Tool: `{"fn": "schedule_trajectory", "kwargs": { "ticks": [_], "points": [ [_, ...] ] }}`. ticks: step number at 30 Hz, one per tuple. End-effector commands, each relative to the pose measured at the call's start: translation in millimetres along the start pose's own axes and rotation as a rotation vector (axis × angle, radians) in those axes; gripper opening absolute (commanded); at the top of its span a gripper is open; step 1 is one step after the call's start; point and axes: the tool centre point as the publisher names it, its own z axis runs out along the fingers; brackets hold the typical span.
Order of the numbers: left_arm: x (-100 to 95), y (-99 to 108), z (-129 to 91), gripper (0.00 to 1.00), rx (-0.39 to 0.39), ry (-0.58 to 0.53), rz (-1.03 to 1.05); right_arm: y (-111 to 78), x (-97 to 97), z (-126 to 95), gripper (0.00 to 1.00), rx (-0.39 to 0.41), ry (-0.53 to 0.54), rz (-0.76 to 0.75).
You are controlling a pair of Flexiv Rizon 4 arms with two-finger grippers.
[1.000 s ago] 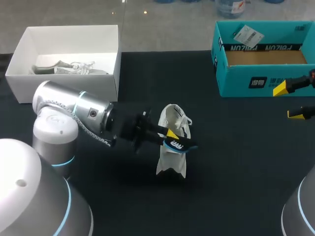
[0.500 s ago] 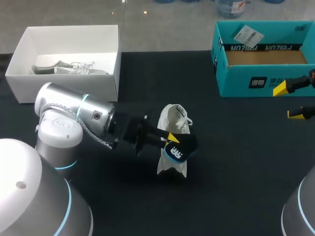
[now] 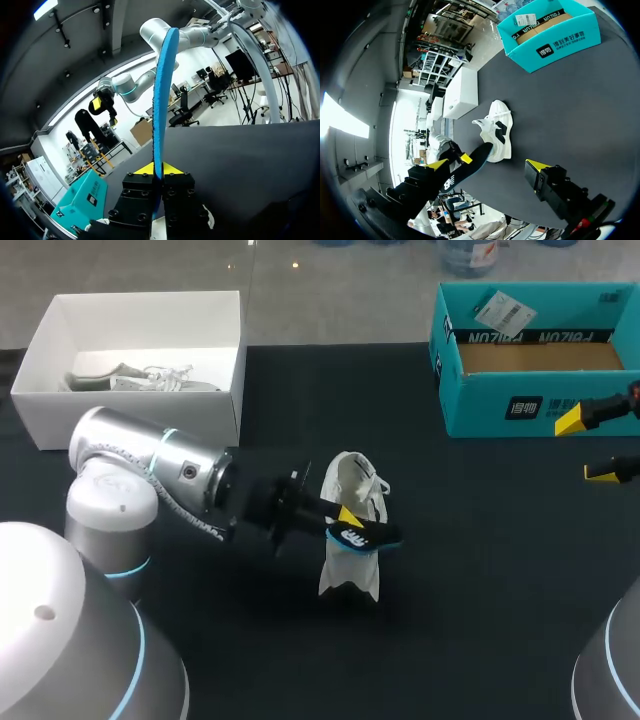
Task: Take the shoe out of the shoebox, open the shoe tongue, remove and reinsert the insole, then place the shoe into the shoebox
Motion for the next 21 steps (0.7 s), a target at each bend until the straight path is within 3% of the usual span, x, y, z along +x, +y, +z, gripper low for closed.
{"fn": "schedule_trajectory", "kwargs": {
  "ticks": [1,5,7,12,21],
  "points": [
    [2.9,-4.1,-2.4,0.00,0.019,0.004,0.009,0.2,-0.1,0.7,1.00,0.001,-0.002,0.002],
    [2.0,3.2,6.4,0.00,0.057,0.022,0.024,0.2,-0.1,0.7,1.00,0.001,-0.002,0.002],
    [1.3,11.5,11.9,0.00,0.037,0.032,0.126,0.2,-0.1,0.7,1.00,0.001,-0.002,0.002],
    [4.9,24.9,16.4,0.00,-0.012,0.049,0.132,0.2,-0.1,0.7,1.00,0.001,-0.002,0.002],
    [15.8,27.3,6.5,0.00,-0.066,0.063,-0.084,0.2,-0.1,0.7,1.00,0.001,-0.002,0.002]
  ]
}}
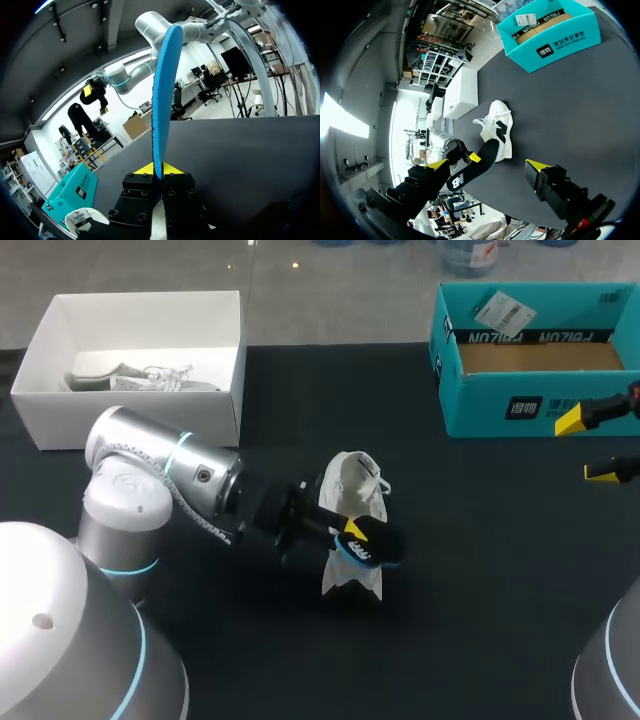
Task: Take the shoe out of the shoebox, open the shoe tongue, remove and reinsert the insole, then place the shoe into the shoebox
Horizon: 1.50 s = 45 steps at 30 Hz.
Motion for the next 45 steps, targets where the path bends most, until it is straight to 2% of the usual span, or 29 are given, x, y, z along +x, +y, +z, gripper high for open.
{"fn": "schedule_trajectory", "kwargs": {
  "ticks": [1,6,9,14,18,26,29,34,39,45],
  "points": [
    [2.0,-4.4,-3.7,0.00,-0.023,-0.001,-0.061,0.3,-0.1,0.8,1.00,0.001,-0.002,0.001],
    [2.6,-3.9,-3.2,0.00,-0.039,-0.017,-0.068,0.3,-0.1,0.8,1.00,0.001,-0.002,0.001],
    [-0.9,-12.3,-6.1,0.00,-0.018,-0.041,-0.061,0.3,-0.1,0.8,1.00,0.001,-0.002,0.001],
    [-9.1,-30.2,-15.0,0.00,0.000,-0.133,-0.045,0.3,-0.1,0.8,1.00,0.001,-0.002,0.001],
    [-14.6,-34.7,-20.6,0.00,-0.015,-0.213,-0.022,0.3,-0.1,0.8,1.00,0.001,-0.002,0.001],
    [-13.4,-21.3,-21.4,0.00,-0.126,-0.260,-0.051,0.3,-0.1,0.8,1.00,0.001,-0.002,0.001],
    [-12.9,-15.6,-22.3,0.00,-0.135,-0.260,-0.058,0.3,-0.1,0.8,1.00,0.001,-0.002,0.001],
    [-9.2,-8.7,-20.6,0.00,-0.104,-0.247,-0.112,0.3,-0.1,0.8,1.00,0.001,-0.002,0.001],
    [-4.5,-12.4,-19.0,0.00,-0.049,-0.212,-0.133,0.3,-0.1,0.8,1.00,0.001,-0.002,0.001],
    [-3.0,-2.3,-17.5,0.00,-0.066,-0.199,-0.156,0.3,-0.1,0.8,1.00,0.001,-0.002,0.001]
  ]
}}
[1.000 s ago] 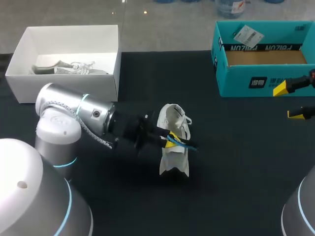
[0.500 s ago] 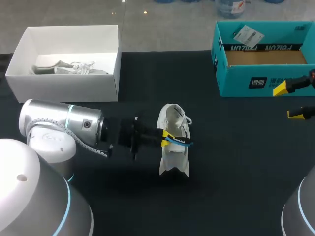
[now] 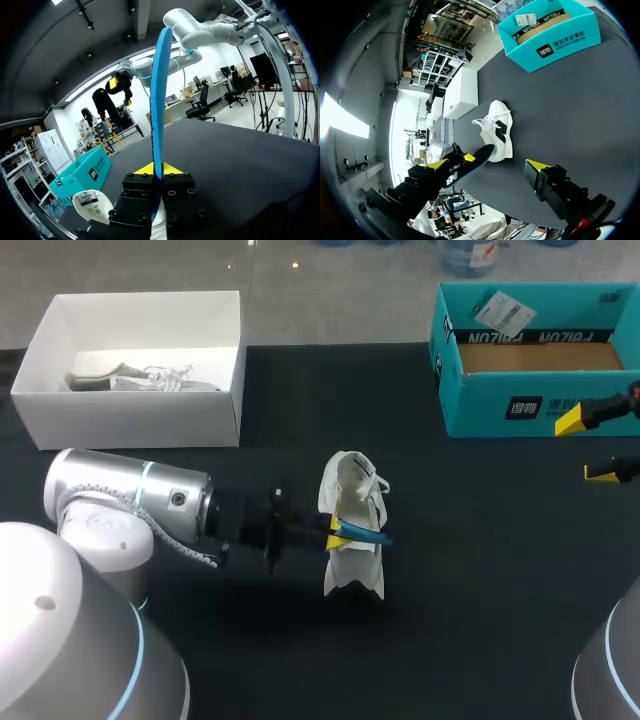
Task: Take the shoe out of the shoebox, open the shoe tongue, remove and reinsert the insole, then place the shoe into the shoebox
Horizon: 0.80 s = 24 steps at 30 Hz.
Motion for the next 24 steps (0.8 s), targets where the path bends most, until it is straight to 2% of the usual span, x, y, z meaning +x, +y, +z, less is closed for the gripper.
{"fn": "schedule_trajectory", "kwargs": {
  "ticks": [1,24],
  "points": [
    [-3.5,7.9,3.6,0.00,-0.004,0.016,-0.013,0.3,-0.1,0.8,1.00,0.001,-0.002,0.002],
    [-25.6,60.9,13.8,0.00,-0.079,-0.053,-0.042,0.3,-0.1,0.8,1.00,0.001,-0.002,0.002]
  ]
}}
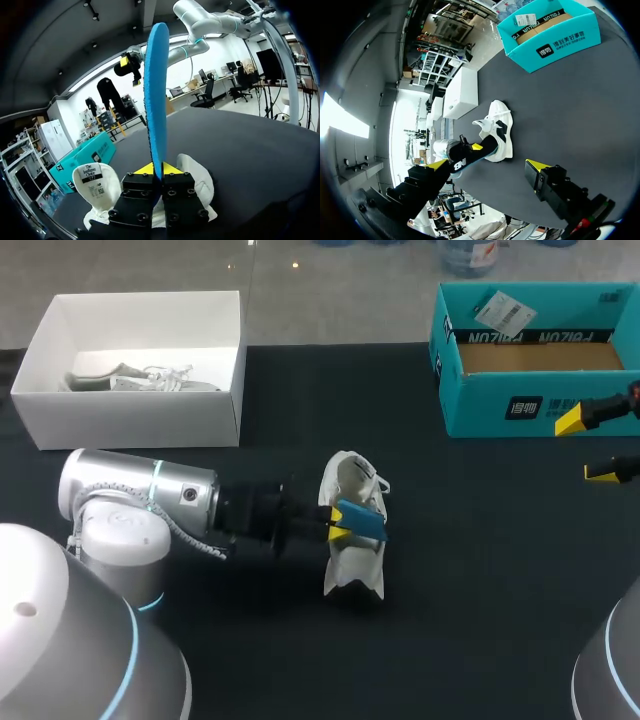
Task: Take the shoe out of the shoebox, open the shoe tongue, remove and reinsert the insole, then place the shoe into the shoebox
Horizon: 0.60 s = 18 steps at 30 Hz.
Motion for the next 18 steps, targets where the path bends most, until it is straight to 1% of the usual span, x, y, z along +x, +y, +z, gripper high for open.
{"fn": "schedule_trajectory", "kwargs": {
  "ticks": [1,10,14,15,16,17,18],
  "points": [
    [-4.6,7.8,11.1,0.00,-0.010,-0.017,-0.006,0.3,-0.1,0.8,1.00,0.001,-0.002,0.002],
    [-11.1,22.5,11.0,0.00,-0.041,-0.033,-0.014,0.3,-0.1,0.8,1.00,0.001,-0.002,0.002],
    [-11.0,17.8,4.6,0.00,-0.043,-0.034,-0.010,0.3,-0.1,0.8,1.00,0.001,-0.002,0.002],
    [-10.5,15.6,3.2,0.09,-0.043,-0.031,-0.004,0.3,-0.1,0.8,1.00,0.001,-0.002,0.002],
    [-9.9,13.0,1.9,0.33,-0.042,-0.030,-0.001,0.3,-0.1,0.8,1.00,0.001,-0.002,0.002],
    [-9.7,10.5,1.0,0.46,-0.037,-0.027,0.003,0.3,-0.1,0.8,1.00,0.001,-0.002,0.002],
    [-9.2,8.2,0.3,0.46,-0.032,-0.026,0.006,0.3,-0.1,0.8,1.00,0.001,-0.002,0.002]
  ]
}}
